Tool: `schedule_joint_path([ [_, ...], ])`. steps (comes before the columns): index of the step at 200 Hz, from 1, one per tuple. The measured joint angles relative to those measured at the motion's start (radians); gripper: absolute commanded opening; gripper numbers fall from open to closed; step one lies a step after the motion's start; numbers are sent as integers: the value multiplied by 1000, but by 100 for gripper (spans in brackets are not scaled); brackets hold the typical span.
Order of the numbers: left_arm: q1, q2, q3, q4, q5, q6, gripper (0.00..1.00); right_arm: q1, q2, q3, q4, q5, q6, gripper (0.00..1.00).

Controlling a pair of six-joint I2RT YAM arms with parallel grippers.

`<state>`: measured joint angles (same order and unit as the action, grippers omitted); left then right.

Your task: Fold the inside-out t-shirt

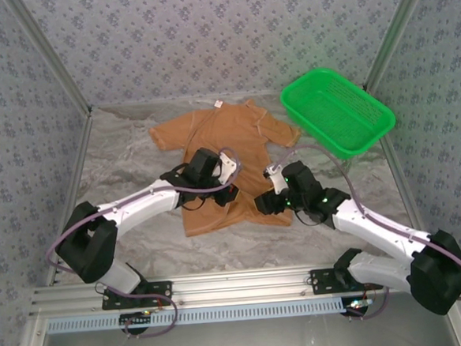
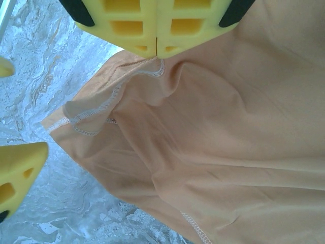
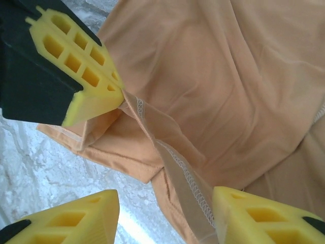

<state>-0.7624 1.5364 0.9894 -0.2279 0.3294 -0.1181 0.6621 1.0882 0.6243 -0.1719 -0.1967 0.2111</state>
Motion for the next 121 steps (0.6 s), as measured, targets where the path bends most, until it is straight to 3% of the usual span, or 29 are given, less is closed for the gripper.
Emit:
schedule_joint_path([
  [21,3,-4,0,0,10,0,0,0,67,-1,61,6,-28,63],
  [43,3,-5,-1,3,19,0,0,12,152,-7,129,8,-45,61],
  [50,3,-5,-2,4,22,0,0,15,183,-6,152,7,-51,56],
  [71,3,-5,-6,7,22,1,0,19,252,-3,192,6,-74,26],
  [90,3,-5,-6,7,19,4,0,19,275,0,205,5,-81,9],
  [105,3,-4,-14,24,14,9,1,19,274,1,217,5,-84,3],
  [121,3,3,-30,50,11,20,10,16,273,1,226,-2,-77,1],
])
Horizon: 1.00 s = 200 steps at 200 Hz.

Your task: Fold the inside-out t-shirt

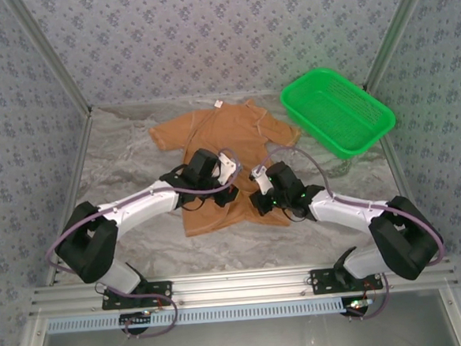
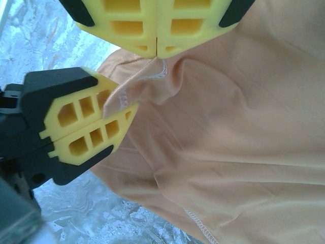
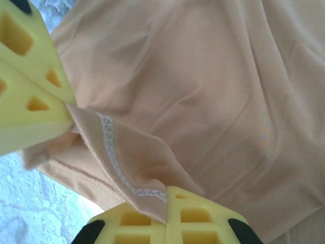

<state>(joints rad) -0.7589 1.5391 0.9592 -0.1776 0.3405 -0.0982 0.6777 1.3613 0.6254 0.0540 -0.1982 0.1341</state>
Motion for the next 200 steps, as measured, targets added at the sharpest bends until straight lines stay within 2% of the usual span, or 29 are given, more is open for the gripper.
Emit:
schedule_joint_path([
  [81,-2,79,-27,70,14,54,39,-39,0,0,3,-39,46,0],
  [117,-14,93,-27,92,15,64,43,-45,-3,0,3,-47,62,0],
  [138,-16,119,-27,100,15,71,36,-46,-13,0,3,-49,68,0],
  [160,-16,141,-26,99,16,76,11,-51,-22,0,2,-48,72,0],
  [169,-15,145,-25,99,22,82,0,-53,-27,0,2,-45,73,3],
  [186,-16,145,-14,91,39,64,0,-55,-39,10,-31,-12,80,12],
  [200,-16,140,2,76,55,41,0,-55,-47,43,-98,61,100,29],
])
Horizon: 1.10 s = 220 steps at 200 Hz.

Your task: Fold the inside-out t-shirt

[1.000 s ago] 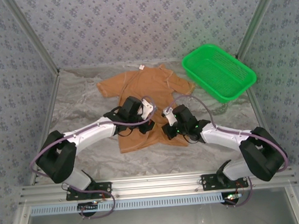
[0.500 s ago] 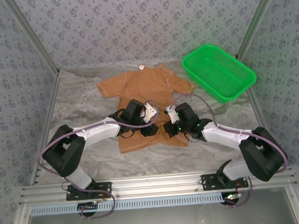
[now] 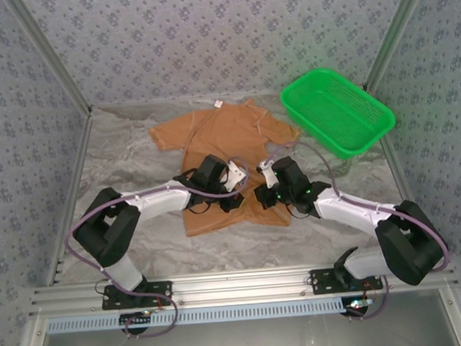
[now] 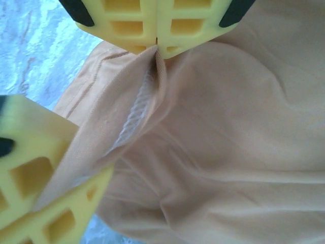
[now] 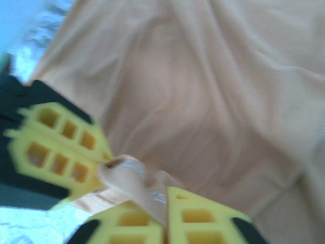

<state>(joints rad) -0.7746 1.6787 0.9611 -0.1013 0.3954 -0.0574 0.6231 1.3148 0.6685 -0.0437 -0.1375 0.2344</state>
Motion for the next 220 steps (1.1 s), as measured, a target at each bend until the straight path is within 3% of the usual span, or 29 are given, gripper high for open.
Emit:
schedule_joint_path([
  [22,0,-49,7,-26,13,-52,0,13,-35,61,-100,136,19,43],
  [38,0,-99,11,-54,16,-85,0,60,-121,45,-108,168,9,51],
  [62,9,-148,27,-81,20,-114,0,160,-288,-82,-1,134,-20,49],
  [78,23,-165,45,-108,21,-121,0,191,-305,-149,75,109,-37,41],
  [139,58,-198,122,-209,16,-118,0,349,26,-208,420,196,-137,18],
  [220,88,-241,171,-277,31,-147,0,309,353,-217,890,454,-234,16],
])
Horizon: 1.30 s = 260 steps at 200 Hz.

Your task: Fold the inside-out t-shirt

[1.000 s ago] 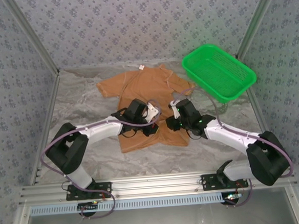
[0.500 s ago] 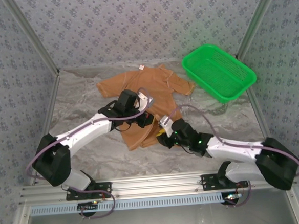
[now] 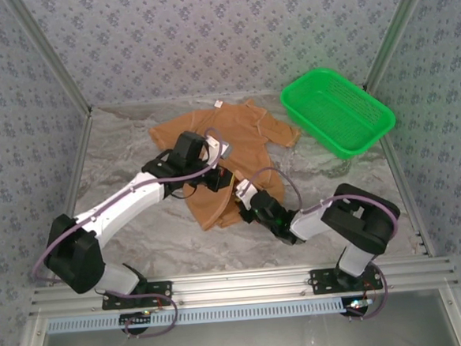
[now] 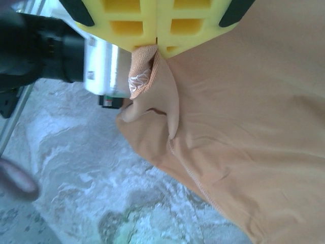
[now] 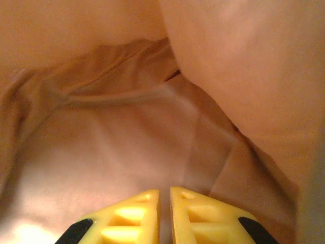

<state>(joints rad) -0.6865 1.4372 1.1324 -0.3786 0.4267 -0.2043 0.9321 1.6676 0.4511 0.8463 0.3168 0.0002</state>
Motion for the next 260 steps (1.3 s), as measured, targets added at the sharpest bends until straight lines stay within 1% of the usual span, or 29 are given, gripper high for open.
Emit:
schedule_joint_path([
  [20,0,-28,37,-5,29,-27,0,-10,6,0,58,91,-21,15],
  [34,-1,-54,63,-4,48,-44,0,-28,-24,-3,70,155,-36,15],
  [51,-10,-84,94,-4,64,-60,0,-67,-122,-10,29,217,-44,13],
  [68,-46,-101,131,-5,77,-68,0,-111,-277,-10,-63,257,-40,14],
  [82,-83,-106,154,-1,83,-73,0,-152,-420,-12,-167,259,-12,15],
  [97,-113,-107,168,6,87,-84,0,-195,-563,-30,-257,214,15,17],
  [109,-124,-105,175,7,85,-95,0,-209,-645,-58,-305,162,19,18],
  [122,-124,-93,189,8,82,-106,0,-204,-694,-89,-350,100,23,19],
  [144,-124,-65,211,7,75,-123,0,-161,-703,-143,-388,27,20,22],
  [168,-124,-37,216,6,63,-131,0,-90,-661,-174,-395,3,4,22],
  [189,-123,-12,216,-1,51,-135,0,-34,-602,-177,-362,8,-17,23],
  [215,-123,5,222,-16,48,-138,0,21,-539,-178,-311,47,-45,26],
  [242,-119,13,233,-16,40,-138,0,55,-513,-179,-281,88,-66,28],
  [260,-113,14,233,-16,40,-138,0,54,-512,-182,-273,87,-64,28],
])
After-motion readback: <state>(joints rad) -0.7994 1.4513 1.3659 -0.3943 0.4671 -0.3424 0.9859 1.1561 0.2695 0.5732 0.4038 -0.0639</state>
